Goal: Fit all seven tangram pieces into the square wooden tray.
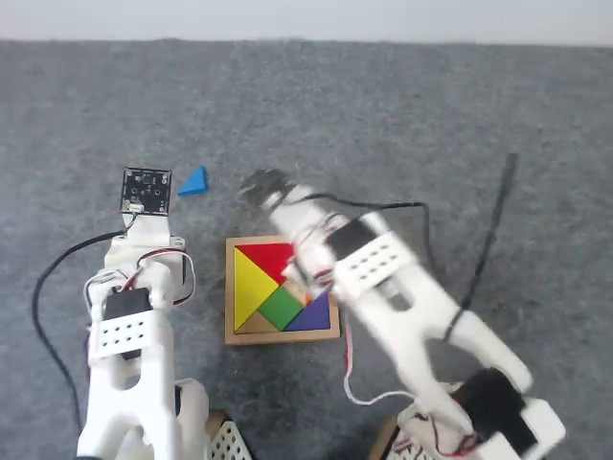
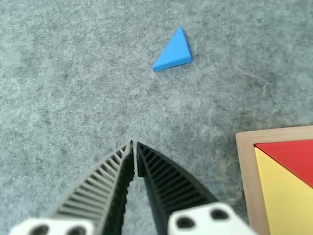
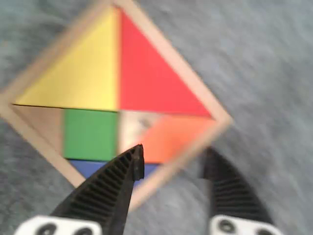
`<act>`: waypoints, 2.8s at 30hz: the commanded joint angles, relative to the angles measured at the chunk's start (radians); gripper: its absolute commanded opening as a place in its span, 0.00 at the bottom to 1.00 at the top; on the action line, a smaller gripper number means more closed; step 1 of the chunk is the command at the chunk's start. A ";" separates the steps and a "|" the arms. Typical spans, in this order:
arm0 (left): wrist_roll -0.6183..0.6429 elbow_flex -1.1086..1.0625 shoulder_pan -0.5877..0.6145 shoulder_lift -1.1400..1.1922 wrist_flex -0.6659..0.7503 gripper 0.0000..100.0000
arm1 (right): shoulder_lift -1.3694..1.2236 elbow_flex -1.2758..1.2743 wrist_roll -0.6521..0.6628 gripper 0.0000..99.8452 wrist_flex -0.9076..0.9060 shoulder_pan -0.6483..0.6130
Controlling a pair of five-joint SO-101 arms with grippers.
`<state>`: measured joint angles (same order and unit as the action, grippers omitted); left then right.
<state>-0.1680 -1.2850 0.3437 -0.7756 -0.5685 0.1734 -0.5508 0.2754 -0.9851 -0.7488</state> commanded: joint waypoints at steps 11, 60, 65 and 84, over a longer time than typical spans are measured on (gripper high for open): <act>-0.011 0.005 -0.006 0.000 0.020 0.01 | -0.326 0.161 0.058 0.13 0.067 -0.048; -0.011 0.005 -0.006 -0.002 0.018 0.01 | -0.211 0.021 0.058 0.21 0.165 -0.036; -0.011 0.005 -0.006 -0.002 0.018 0.01 | -0.223 0.025 0.058 0.13 0.174 -0.036; -0.011 0.005 -0.006 -0.002 0.017 0.01 | -0.091 0.054 -0.012 0.01 0.097 0.090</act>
<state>-0.1680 -1.2850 0.3437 -0.7756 -0.5685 -0.0414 -0.5155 0.2846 -0.8777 -0.6736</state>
